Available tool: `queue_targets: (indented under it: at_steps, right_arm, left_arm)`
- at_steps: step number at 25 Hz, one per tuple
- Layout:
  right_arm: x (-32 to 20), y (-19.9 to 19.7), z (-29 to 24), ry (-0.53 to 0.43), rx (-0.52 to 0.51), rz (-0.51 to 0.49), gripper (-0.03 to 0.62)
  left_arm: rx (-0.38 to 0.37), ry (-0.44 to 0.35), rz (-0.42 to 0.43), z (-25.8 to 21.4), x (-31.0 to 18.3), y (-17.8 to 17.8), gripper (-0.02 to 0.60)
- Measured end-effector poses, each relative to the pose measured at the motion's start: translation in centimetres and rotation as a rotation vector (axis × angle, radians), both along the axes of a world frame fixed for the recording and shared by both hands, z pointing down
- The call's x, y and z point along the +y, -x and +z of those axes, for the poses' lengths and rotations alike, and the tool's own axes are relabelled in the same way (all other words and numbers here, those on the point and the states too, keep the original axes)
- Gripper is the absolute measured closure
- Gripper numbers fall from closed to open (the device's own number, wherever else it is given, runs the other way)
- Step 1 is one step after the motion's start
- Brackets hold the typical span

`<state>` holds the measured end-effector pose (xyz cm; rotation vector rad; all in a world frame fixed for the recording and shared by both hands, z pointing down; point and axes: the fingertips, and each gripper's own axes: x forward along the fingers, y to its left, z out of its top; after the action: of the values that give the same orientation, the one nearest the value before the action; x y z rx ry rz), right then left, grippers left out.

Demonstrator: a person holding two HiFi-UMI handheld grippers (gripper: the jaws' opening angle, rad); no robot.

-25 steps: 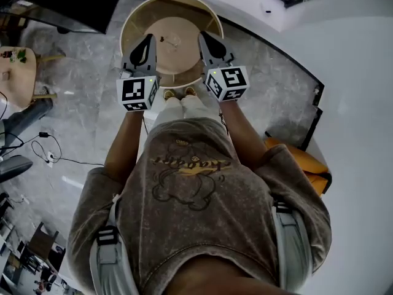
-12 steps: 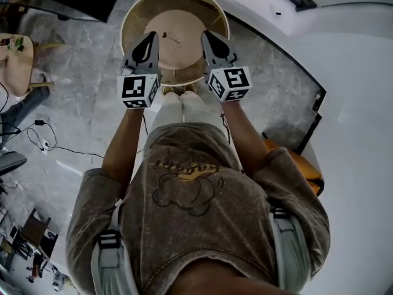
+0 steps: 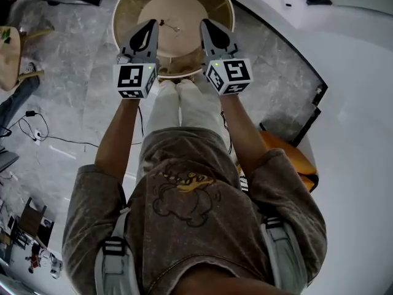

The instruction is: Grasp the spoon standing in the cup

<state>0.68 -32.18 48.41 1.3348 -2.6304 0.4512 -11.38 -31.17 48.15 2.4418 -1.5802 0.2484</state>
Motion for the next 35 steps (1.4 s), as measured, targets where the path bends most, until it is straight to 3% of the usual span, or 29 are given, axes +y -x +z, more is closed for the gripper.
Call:
queue_targets:
  at_steps: [16,20,22,24,27,35]
  right_arm:
    - [-2.3,0.8,9.3,0.052,0.029,-0.023,0.576]
    - [-2.3,0.8,10.3,0.062,0.029,-0.014,0.576]
    - [-2.2,0.9,10.6,0.067,0.028,-0.013,0.576]
    - [-1.9,1.0,10.9,0.074,0.027,-0.011,0.576]
    - [-1.5,1.2,11.2,0.083,0.02,-0.01,0.576]
    - [-0.6,0.9,11.9,0.098,0.016,-0.004,0.576]
  left_arm:
    - [0.028,0.069,0.01,10.7,-1.9,0.1,0.565]
    - [0.024,0.083,0.051,12.0,-1.8,-0.3,0.561]
    - [0.029,0.089,0.06,12.5,-1.8,-0.3,0.527]
    - [0.047,0.089,0.063,12.7,-1.7,-0.2,0.441]
    - [0.067,0.078,0.053,12.8,-1.5,0.1,0.363]
    - [0.1,0.168,0.044,15.7,-1.0,0.1,0.357]
